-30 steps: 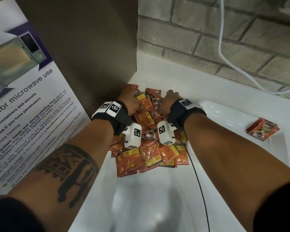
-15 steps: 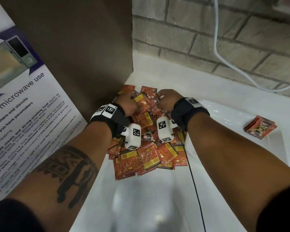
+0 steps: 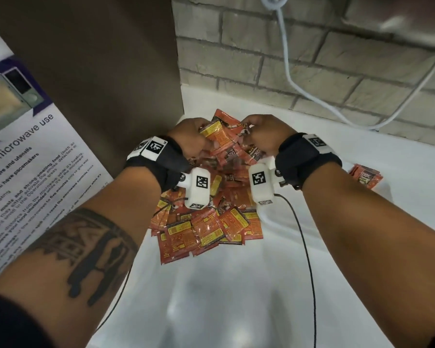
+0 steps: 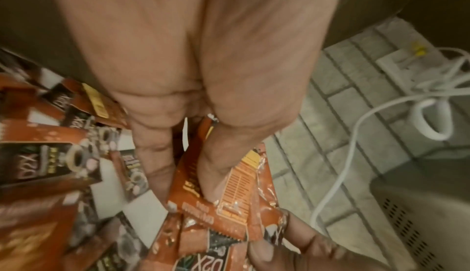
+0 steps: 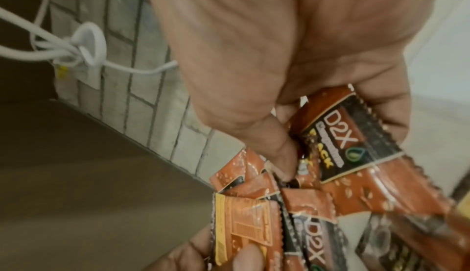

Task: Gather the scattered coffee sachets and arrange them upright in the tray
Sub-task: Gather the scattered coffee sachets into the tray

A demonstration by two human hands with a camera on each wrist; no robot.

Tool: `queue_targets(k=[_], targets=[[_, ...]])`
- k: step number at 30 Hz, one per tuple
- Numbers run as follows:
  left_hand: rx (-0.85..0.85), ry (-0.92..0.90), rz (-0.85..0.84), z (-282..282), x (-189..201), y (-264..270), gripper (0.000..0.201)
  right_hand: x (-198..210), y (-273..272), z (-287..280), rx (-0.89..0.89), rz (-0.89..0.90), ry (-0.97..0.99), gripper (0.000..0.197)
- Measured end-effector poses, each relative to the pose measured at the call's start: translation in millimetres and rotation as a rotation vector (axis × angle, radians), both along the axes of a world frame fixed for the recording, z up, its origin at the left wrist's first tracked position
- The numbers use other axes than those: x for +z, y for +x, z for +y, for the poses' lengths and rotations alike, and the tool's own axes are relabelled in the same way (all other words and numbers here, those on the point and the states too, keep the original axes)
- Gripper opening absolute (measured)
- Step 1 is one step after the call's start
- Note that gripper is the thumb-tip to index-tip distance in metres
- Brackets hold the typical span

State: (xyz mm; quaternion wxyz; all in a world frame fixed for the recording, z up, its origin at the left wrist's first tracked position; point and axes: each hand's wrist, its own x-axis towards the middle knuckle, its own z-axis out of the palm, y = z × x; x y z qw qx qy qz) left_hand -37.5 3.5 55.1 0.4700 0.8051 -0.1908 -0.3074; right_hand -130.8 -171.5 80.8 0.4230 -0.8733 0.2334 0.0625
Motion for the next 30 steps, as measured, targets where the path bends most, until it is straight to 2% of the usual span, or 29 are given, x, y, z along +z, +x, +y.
queue_targets(k=[5,8,11,15,21,23,25,26,28,30], targets=[[-0.088,0.013,-0.053,-35,15,-25,0.035,11,-44,-33,-0.110,-0.003,0.052,0.021],[-0.207,0.115,-0.202,-65,17,-51,0.033,8,-75,-56,-0.158,0.062,0.013,0.019],[-0.330,0.259,-0.370,-92,8,-85,0.030,-2,-105,-74,-0.147,0.194,-0.077,0.020],[-0.457,0.342,-0.435,-114,-11,-114,0.027,-21,-132,-86,-0.128,0.314,-0.143,0.023],[-0.562,0.384,-0.533,-114,-16,-120,0.027,-33,-139,-86,-0.048,0.461,-0.223,0.028],[-0.567,0.374,-0.511,-109,-14,-115,0.034,-33,-133,-87,0.003,0.542,-0.308,0.038],[-0.507,0.312,-0.469,-100,-6,-103,0.041,-25,-122,-82,0.045,0.572,-0.458,0.040],[-0.446,0.262,-0.452,-93,0,-96,0.039,-21,-115,-79,0.030,0.537,-0.523,0.038],[-0.319,0.214,-0.441,-77,9,-72,0.020,-15,-96,-72,0.055,0.458,-0.651,0.037],[-0.280,0.324,-0.464,-58,9,-45,0.013,-12,-74,-58,0.099,0.341,-0.675,0.037]])
